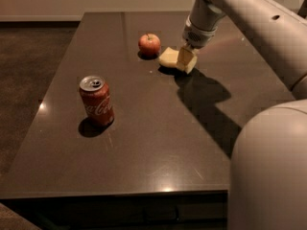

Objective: Move sponge near apple

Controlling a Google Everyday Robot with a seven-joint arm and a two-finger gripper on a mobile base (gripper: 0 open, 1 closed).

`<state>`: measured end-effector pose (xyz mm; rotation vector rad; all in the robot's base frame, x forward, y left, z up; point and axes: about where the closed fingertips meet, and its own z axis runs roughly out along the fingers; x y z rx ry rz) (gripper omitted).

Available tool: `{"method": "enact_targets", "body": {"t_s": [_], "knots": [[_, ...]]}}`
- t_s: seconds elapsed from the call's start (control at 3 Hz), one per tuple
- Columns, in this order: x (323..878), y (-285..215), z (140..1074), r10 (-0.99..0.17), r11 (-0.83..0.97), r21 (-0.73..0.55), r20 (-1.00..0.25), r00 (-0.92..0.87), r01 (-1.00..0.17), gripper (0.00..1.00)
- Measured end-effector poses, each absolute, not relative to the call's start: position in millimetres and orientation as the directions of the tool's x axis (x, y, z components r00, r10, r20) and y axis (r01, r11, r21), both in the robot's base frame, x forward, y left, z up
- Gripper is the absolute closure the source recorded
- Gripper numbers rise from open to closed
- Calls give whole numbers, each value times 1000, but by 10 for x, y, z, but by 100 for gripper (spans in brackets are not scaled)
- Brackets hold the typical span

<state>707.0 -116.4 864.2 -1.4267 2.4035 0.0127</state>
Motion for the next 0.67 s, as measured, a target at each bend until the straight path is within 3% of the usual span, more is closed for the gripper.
{"method": "enact_targets", "body": {"t_s": [0.67], "knots": [[7233,-1102,8560,-857,489,-168,-277,-435,-856,15]]}}
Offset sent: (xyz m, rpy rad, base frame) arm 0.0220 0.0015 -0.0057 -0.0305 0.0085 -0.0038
